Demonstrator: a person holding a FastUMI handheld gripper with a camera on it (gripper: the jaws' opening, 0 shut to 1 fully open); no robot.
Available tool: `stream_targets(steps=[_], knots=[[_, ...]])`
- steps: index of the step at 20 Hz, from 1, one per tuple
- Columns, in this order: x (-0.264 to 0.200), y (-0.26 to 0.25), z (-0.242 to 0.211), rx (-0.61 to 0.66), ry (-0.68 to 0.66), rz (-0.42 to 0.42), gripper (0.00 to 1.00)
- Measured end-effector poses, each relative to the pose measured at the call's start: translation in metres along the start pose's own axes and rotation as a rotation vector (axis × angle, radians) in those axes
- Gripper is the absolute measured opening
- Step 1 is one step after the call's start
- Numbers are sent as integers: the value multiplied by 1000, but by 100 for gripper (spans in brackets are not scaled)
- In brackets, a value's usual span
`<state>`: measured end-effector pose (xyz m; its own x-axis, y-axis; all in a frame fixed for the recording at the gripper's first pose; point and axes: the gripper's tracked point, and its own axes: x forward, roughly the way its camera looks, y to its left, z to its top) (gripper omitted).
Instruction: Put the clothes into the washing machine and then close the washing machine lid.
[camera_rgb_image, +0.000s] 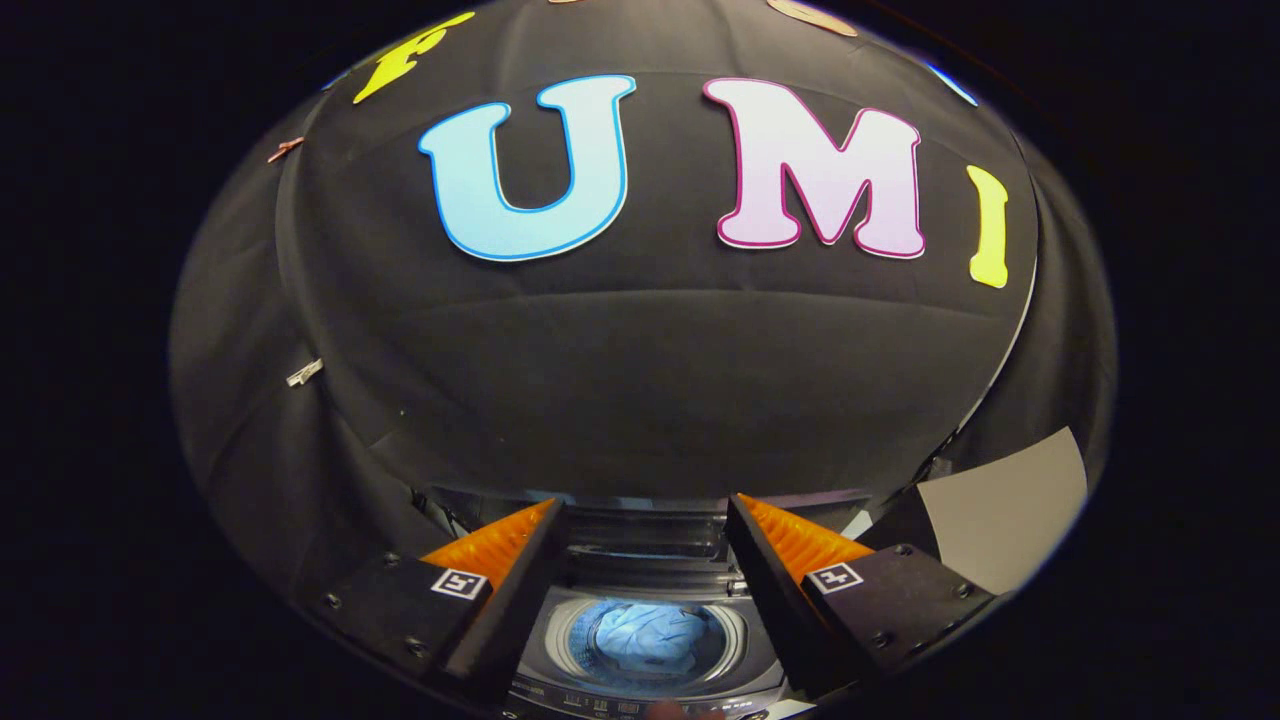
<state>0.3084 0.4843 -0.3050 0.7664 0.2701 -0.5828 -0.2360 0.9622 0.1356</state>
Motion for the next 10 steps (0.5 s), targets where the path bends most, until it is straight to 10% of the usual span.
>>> stream_targets(steps=[10], knots=[[71,-20,-12,2,78,-41,100]])
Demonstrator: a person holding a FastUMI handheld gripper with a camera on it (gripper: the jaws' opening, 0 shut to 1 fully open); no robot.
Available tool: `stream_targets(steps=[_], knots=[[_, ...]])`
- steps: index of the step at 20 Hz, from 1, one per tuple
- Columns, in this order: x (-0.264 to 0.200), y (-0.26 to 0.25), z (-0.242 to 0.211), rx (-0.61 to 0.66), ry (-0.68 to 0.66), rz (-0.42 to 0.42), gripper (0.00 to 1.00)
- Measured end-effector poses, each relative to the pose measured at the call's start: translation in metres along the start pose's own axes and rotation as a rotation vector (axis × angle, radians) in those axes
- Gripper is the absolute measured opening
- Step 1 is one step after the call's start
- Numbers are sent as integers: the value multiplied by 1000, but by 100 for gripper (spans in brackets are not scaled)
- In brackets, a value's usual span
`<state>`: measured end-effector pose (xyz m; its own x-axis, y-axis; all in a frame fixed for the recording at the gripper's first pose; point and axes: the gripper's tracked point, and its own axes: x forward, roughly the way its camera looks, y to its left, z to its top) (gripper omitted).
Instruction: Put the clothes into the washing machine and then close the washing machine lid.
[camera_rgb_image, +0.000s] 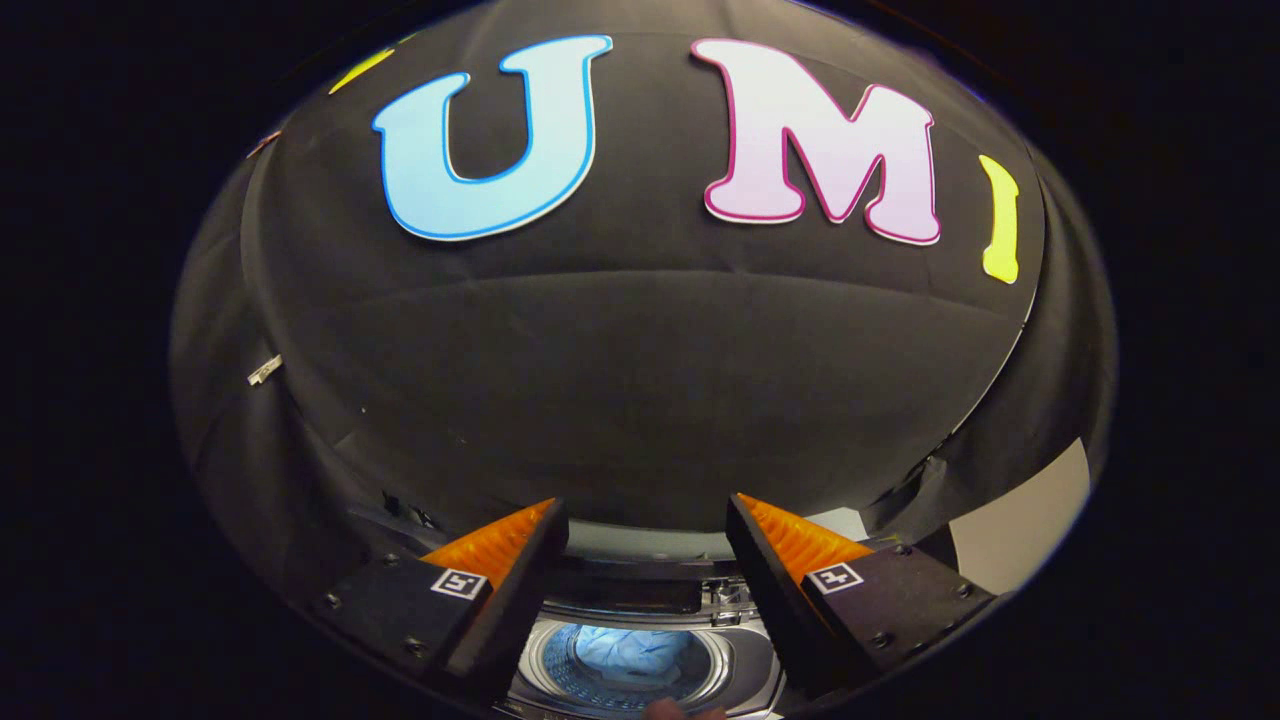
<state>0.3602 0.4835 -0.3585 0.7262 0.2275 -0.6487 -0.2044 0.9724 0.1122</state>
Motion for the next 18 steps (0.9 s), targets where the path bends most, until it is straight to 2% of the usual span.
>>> stream_targets(steps=[2,9,18], knots=[[3,2,-4,35,-4,10,100],[-19,3,-16,8,-45,67,100],[-58,2,-51,5,8,22,100]])
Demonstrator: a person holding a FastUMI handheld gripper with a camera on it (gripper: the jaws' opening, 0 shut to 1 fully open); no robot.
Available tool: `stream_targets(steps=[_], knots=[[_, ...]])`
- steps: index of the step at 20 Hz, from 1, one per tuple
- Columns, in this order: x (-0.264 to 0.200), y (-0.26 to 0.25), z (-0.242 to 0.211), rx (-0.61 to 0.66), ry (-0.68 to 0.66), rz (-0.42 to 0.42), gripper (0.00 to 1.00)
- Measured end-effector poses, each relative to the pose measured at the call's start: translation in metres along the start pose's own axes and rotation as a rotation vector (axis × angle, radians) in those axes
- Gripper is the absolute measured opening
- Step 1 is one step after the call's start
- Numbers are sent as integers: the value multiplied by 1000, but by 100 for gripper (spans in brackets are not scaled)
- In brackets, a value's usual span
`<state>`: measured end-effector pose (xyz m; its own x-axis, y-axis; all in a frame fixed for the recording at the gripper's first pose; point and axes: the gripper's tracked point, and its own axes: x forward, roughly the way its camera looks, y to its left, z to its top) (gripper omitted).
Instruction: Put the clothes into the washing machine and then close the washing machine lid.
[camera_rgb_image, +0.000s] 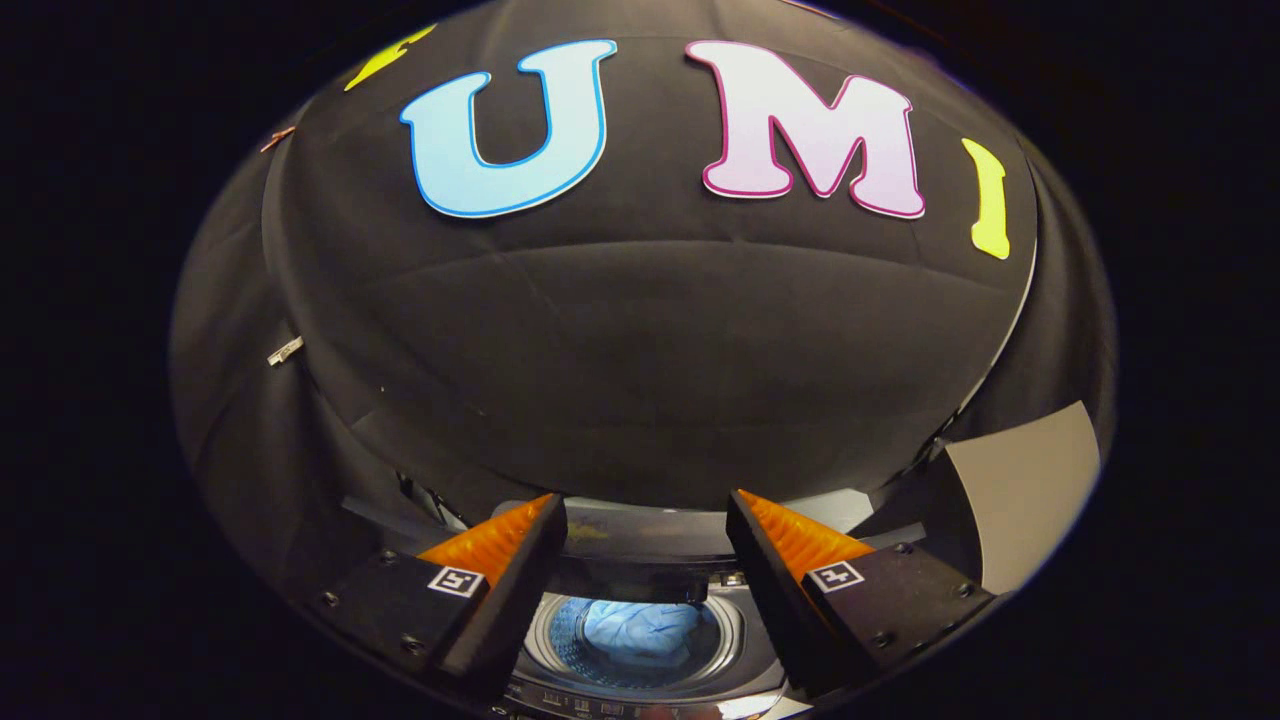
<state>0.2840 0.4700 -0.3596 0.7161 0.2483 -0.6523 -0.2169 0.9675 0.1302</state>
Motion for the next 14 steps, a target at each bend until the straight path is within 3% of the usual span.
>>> stream_targets(steps=[14], knots=[[-31,2,-51,8,143,-23,100]])
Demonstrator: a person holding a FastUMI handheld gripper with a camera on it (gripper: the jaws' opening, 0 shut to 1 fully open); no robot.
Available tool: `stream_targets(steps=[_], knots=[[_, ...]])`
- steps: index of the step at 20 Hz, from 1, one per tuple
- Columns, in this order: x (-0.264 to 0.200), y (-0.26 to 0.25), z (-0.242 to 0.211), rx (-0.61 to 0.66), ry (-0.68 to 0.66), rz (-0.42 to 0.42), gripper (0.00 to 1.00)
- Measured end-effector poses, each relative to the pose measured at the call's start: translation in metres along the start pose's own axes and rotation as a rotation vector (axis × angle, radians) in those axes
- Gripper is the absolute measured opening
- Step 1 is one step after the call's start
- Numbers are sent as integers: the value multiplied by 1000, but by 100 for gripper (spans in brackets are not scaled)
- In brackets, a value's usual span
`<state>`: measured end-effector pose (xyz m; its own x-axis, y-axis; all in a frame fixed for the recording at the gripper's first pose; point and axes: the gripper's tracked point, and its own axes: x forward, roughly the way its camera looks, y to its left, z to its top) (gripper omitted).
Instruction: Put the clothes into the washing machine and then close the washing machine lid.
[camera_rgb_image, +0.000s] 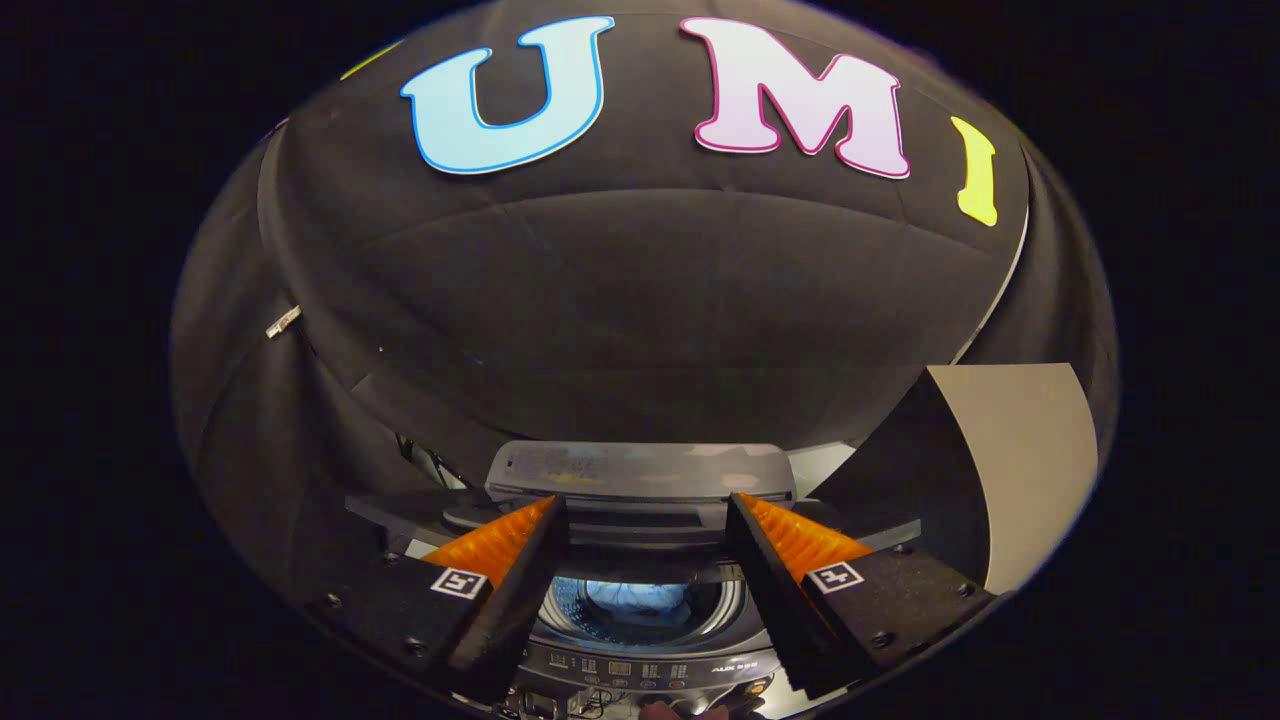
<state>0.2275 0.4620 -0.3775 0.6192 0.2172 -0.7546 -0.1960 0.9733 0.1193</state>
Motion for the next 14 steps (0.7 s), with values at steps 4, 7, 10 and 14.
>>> stream_targets(steps=[4,7,10,14], knots=[[-1,1,-30,-8,66,-6,100],[0,0,-68,-47,148,-11,100],[2,0,-90,-48,187,-9,100],[4,3,-91,-52,198,-3,100]])
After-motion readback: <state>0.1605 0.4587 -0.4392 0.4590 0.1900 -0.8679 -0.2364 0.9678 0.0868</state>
